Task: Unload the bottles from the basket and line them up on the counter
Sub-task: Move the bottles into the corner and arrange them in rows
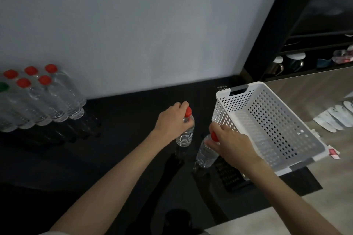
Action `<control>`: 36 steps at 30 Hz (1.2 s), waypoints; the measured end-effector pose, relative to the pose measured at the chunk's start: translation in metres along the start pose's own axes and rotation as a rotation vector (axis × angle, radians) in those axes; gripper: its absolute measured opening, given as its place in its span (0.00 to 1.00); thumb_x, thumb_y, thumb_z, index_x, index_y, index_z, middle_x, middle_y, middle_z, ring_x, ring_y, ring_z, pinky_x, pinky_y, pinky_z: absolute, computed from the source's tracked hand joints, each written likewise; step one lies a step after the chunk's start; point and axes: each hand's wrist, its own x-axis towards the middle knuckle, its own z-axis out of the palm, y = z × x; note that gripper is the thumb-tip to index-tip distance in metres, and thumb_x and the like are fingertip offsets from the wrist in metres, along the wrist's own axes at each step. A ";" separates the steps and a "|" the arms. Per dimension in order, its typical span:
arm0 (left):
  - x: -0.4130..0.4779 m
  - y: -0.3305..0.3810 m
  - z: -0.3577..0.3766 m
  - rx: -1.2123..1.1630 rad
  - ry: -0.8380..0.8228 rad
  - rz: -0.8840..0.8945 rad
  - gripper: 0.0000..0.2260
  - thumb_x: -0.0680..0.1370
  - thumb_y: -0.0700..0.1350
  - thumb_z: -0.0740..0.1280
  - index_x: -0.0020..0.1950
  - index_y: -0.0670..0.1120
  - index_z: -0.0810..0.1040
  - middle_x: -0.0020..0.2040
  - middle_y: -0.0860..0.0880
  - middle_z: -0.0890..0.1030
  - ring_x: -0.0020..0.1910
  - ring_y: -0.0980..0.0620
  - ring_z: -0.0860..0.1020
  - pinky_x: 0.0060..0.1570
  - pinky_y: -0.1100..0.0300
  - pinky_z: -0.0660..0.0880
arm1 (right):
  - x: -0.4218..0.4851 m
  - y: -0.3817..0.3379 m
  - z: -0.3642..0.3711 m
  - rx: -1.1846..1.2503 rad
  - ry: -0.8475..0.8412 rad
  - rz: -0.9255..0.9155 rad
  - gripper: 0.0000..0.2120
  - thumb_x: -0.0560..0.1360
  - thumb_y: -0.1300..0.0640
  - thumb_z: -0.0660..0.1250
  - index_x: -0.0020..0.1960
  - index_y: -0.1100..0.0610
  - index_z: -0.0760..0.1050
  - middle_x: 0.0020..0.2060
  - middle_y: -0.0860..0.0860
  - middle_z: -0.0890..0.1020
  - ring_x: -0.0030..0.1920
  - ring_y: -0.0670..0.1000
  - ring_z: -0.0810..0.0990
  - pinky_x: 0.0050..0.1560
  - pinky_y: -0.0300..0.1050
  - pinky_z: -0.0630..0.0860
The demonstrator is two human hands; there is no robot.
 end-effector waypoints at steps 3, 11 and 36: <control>-0.008 -0.003 0.001 0.028 0.042 0.002 0.18 0.77 0.53 0.65 0.62 0.46 0.67 0.53 0.48 0.72 0.48 0.53 0.74 0.46 0.59 0.75 | 0.005 0.002 -0.004 0.070 -0.014 -0.038 0.18 0.74 0.39 0.63 0.51 0.52 0.66 0.41 0.49 0.78 0.38 0.52 0.78 0.36 0.45 0.73; -0.041 -0.039 -0.015 -0.058 0.057 -0.095 0.17 0.76 0.48 0.68 0.61 0.46 0.67 0.54 0.48 0.71 0.50 0.53 0.73 0.48 0.59 0.74 | 0.031 -0.023 0.005 0.262 0.043 -0.153 0.17 0.70 0.42 0.71 0.47 0.53 0.69 0.38 0.48 0.79 0.37 0.49 0.76 0.36 0.46 0.73; -0.141 -0.342 -0.134 -0.189 0.309 -0.457 0.10 0.75 0.43 0.69 0.50 0.47 0.68 0.48 0.50 0.71 0.42 0.53 0.73 0.41 0.59 0.68 | 0.233 -0.305 0.061 0.659 -0.030 -0.185 0.11 0.75 0.52 0.69 0.52 0.53 0.69 0.46 0.49 0.76 0.41 0.44 0.74 0.38 0.36 0.68</control>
